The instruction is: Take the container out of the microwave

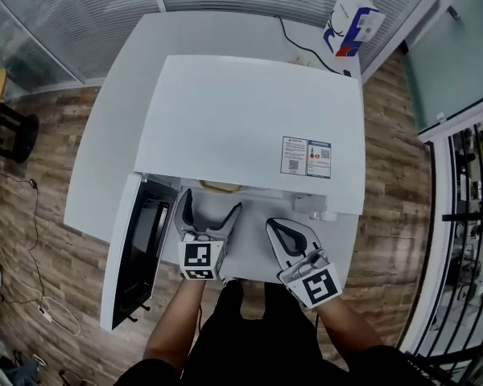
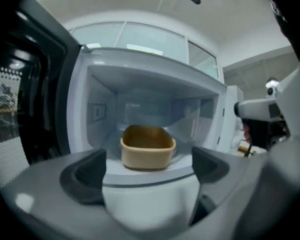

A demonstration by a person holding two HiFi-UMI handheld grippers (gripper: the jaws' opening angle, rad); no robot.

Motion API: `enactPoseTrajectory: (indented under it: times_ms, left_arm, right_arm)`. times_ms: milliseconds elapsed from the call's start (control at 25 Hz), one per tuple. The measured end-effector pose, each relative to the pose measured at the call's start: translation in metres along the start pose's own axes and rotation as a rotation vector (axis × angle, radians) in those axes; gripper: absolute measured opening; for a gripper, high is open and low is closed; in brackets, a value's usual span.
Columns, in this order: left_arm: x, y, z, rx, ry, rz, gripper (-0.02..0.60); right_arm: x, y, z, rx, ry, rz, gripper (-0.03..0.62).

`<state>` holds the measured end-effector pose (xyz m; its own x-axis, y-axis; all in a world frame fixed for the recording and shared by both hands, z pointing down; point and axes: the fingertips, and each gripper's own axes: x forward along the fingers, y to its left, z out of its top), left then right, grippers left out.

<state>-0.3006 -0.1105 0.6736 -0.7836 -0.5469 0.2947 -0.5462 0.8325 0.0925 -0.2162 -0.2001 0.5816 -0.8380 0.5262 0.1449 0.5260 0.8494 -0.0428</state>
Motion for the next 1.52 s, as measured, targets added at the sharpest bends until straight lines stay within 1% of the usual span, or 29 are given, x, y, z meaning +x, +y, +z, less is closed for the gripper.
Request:
enactPoseTrajectory:
  times_ms: [40, 200, 480, 560, 600, 680, 720, 880, 1000, 1160, 1520]
  left_arm:
    - [0.006, 0.001, -0.002, 0.012, 0.008, -0.006, 0.524]
    - [0.028, 0.003, -0.010, 0.071, 0.032, -0.019, 0.525]
    - [0.047, 0.004, -0.009, 0.095, 0.038, -0.048, 0.523]
    - [0.049, 0.006, -0.005, 0.103, 0.025, -0.049, 0.519]
    - [0.049, 0.008, -0.003, 0.106, 0.016, -0.044, 0.514]
    - [0.049, 0.009, 0.000, 0.105, 0.005, -0.034, 0.472]
    - [0.049, 0.009, 0.000, 0.104, 0.004, -0.033, 0.465]
    - [0.041, 0.007, 0.001, 0.101, -0.002, -0.035, 0.456]
    - [0.031, 0.006, 0.002, 0.093, -0.017, -0.015, 0.453]
    - [0.018, 0.000, 0.005, 0.088, -0.033, -0.005, 0.449]
    - [-0.021, -0.015, 0.016, 0.088, -0.055, -0.015, 0.449]
  right_arm:
    - [0.000, 0.000, -0.002, 0.007, 0.001, 0.000, -0.006]
    - [0.002, -0.001, -0.005, 0.019, -0.003, -0.001, -0.006]
    - [0.002, -0.001, -0.007, 0.043, -0.006, 0.000, -0.006]
    - [-0.001, 0.000, -0.009, 0.052, -0.005, -0.006, -0.006]
    - [-0.003, 0.000, -0.010, 0.059, -0.002, -0.010, -0.006]
    - [-0.008, 0.002, -0.015, 0.069, 0.006, -0.019, -0.006]
    - [-0.010, 0.003, -0.018, 0.073, 0.012, -0.022, -0.006]
    - [-0.017, 0.008, -0.023, 0.081, 0.033, -0.026, -0.006]
    - [-0.020, 0.007, -0.023, 0.070, 0.039, -0.033, -0.006]
    - [-0.021, 0.005, -0.017, 0.068, 0.026, -0.041, -0.006]
    - [-0.026, 0.003, 0.012, 0.035, -0.029, -0.081, -0.006]
